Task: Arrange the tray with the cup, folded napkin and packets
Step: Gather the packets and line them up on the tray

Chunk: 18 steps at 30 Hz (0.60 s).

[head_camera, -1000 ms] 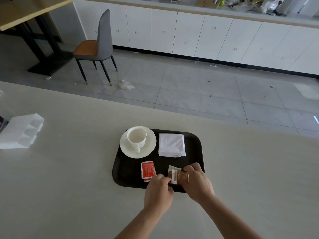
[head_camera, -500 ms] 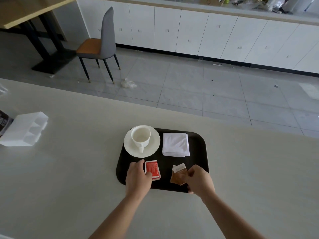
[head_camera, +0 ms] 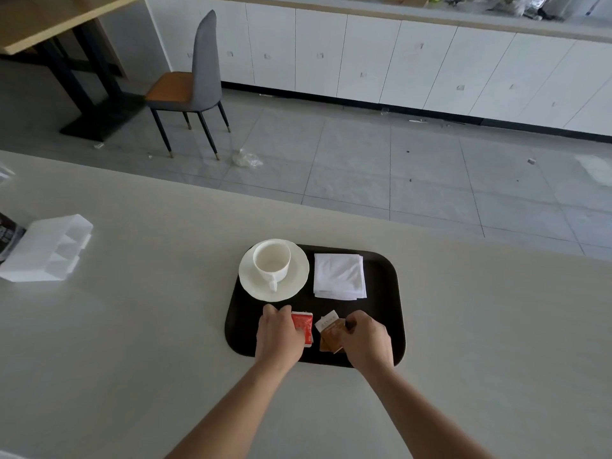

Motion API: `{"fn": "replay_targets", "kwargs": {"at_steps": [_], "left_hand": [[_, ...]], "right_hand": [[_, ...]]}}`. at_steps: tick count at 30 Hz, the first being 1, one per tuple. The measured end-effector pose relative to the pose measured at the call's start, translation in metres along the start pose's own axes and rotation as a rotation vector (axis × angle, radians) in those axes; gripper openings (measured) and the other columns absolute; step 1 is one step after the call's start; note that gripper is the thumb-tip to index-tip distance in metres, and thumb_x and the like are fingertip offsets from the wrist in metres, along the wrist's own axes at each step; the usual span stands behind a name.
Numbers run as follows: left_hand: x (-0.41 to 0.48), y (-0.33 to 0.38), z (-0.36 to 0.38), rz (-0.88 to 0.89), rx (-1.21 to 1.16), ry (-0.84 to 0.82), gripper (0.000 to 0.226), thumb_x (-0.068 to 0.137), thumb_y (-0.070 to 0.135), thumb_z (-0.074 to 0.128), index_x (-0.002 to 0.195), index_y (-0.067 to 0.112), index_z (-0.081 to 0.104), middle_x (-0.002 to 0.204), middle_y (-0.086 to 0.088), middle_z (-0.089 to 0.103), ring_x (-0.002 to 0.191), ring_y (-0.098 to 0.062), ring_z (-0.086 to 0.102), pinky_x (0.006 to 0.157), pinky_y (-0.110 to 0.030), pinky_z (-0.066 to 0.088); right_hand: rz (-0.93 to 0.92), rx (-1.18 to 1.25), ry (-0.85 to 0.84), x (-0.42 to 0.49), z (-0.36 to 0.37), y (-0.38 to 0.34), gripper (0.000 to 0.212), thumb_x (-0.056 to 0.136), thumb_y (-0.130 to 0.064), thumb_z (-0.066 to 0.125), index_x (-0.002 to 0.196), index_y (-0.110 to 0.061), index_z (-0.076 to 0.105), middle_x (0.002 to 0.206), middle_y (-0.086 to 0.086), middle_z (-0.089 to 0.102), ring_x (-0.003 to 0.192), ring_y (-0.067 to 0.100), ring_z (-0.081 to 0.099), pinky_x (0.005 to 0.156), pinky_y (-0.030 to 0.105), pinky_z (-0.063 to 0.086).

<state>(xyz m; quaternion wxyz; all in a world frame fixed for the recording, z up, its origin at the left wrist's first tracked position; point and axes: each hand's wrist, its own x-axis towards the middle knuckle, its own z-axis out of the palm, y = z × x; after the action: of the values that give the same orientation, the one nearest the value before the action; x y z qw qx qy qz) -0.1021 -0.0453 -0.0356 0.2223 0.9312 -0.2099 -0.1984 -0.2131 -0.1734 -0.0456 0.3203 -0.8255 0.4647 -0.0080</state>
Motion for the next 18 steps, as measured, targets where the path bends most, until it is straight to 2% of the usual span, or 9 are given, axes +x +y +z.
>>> {"fn": "replay_targets", "kwargs": {"at_steps": [4,7,9,11,13,15,18], "left_hand": [[-0.0007,-0.0012,0.0007,0.020,-0.051,0.012,0.049,0.090,0.020,0.056,0.139,0.014,0.047,0.122,-0.009,0.049,0.111,-0.023,0.053,0.089,-0.028,0.044],[0.0009,-0.0039,-0.0002,0.009,-0.081,0.032,0.048,0.090,0.019,0.056,0.137,0.012,0.049,0.121,-0.007,0.049,0.109,-0.021,0.055,0.086,-0.026,0.045],[0.0014,-0.0035,0.0002,0.019,-0.062,0.024,0.048,0.090,0.017,0.055,0.137,0.012,0.049,0.120,-0.007,0.048,0.107,-0.021,0.055,0.087,-0.027,0.047],[0.0020,-0.0027,0.0002,0.032,-0.040,0.014,0.045,0.090,0.016,0.055,0.134,0.012,0.052,0.119,-0.008,0.047,0.107,-0.022,0.055,0.087,-0.028,0.047],[0.0022,-0.0031,0.0004,0.039,-0.019,0.009,0.038,0.090,0.016,0.055,0.127,0.011,0.057,0.115,-0.007,0.047,0.104,-0.021,0.054,0.084,-0.027,0.047],[0.0016,-0.0031,0.0007,0.040,-0.003,0.004,0.035,0.089,0.015,0.054,0.124,0.011,0.059,0.112,-0.007,0.048,0.101,-0.022,0.054,0.083,-0.028,0.048],[-0.0005,-0.0005,0.0014,0.040,-0.001,0.014,0.038,0.089,0.016,0.055,0.128,0.013,0.057,0.113,-0.007,0.049,0.101,-0.022,0.054,0.083,-0.028,0.048]], "right_hand": [[-0.021,-0.005,-0.038,0.0027,-0.0042,0.0038,0.022,0.083,-0.039,0.069,0.100,-0.025,0.065,0.078,-0.011,0.063,0.071,0.012,0.063,0.059,0.031,0.056],[-0.060,-0.068,-0.027,0.0027,-0.0073,0.0043,0.032,0.082,-0.044,0.064,0.110,-0.029,0.063,0.089,-0.012,0.067,0.078,0.013,0.063,0.057,0.030,0.052],[-0.156,-0.175,-0.038,0.0008,-0.0051,0.0029,0.050,0.080,-0.045,0.062,0.129,-0.038,0.052,0.104,-0.011,0.066,0.095,0.015,0.062,0.058,0.028,0.045],[-0.221,-0.284,-0.092,-0.0016,-0.0036,0.0000,0.061,0.080,-0.043,0.064,0.137,-0.045,0.041,0.109,-0.010,0.063,0.105,0.016,0.059,0.061,0.029,0.046],[-0.215,-0.319,-0.118,-0.0020,-0.0045,-0.0026,0.054,0.080,-0.038,0.065,0.130,-0.044,0.046,0.105,-0.010,0.064,0.100,0.017,0.061,0.059,0.028,0.048],[-0.169,-0.300,-0.095,-0.0017,-0.0055,-0.0027,0.037,0.080,-0.038,0.065,0.114,-0.037,0.052,0.098,-0.010,0.067,0.086,0.017,0.063,0.053,0.027,0.047],[-0.102,-0.276,-0.070,-0.0024,-0.0062,-0.0028,0.017,0.084,-0.038,0.058,0.096,-0.027,0.052,0.080,-0.009,0.066,0.065,0.016,0.059,0.047,0.028,0.044]]}}
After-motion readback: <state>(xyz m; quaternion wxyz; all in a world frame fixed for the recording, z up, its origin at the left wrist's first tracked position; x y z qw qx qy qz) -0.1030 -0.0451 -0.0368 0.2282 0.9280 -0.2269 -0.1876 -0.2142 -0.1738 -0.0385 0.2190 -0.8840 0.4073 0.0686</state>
